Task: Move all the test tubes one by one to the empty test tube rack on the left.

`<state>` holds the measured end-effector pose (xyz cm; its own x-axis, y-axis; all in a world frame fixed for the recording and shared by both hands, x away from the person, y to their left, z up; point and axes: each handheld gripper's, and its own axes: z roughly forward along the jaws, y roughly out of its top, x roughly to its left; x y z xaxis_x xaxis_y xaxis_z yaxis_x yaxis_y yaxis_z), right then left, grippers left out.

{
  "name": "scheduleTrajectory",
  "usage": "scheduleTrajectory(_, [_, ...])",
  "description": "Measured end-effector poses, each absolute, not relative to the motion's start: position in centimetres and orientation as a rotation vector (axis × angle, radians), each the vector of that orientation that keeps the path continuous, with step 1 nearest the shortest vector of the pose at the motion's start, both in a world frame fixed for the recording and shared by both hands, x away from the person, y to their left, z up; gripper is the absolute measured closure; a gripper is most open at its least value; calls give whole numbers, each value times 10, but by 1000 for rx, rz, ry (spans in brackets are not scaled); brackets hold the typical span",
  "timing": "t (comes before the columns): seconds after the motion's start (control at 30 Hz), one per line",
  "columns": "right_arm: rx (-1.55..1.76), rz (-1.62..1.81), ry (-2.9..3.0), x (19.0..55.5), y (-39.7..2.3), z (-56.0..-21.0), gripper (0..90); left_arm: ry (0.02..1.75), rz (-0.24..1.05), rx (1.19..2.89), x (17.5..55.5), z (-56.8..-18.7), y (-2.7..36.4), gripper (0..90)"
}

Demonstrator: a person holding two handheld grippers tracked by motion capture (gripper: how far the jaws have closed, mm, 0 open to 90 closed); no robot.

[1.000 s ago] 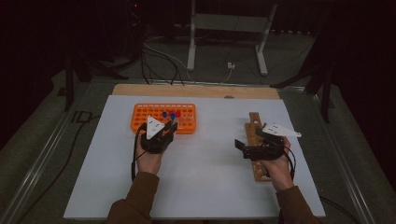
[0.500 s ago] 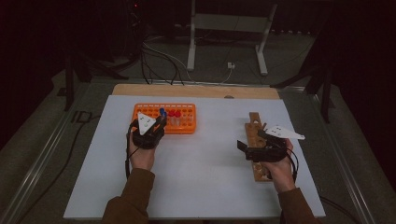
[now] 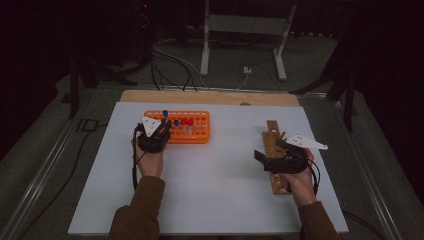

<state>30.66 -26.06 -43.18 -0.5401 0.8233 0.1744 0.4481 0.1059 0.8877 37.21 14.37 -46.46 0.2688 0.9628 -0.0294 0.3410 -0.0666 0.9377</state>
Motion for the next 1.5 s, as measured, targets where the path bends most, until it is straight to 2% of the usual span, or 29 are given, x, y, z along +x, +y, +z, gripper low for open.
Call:
scheduleTrajectory(0.33, [1263,1422,2018,308,-266,-433,0,1281,805,1575,384,-473,141,773])
scheduleTrajectory(0.63, [1254,1426,2019,307,-265,-433,0,1275,827,1676,386,-482,136,775])
scheduleTrajectory(1.17, [1249,1415,2027,306,-265,-436,0,1297,765,1798,391,-497,135,783])
scheduleTrajectory(1.5, [1248,1413,2029,306,-265,-436,0,1305,738,1797,391,-500,137,777])
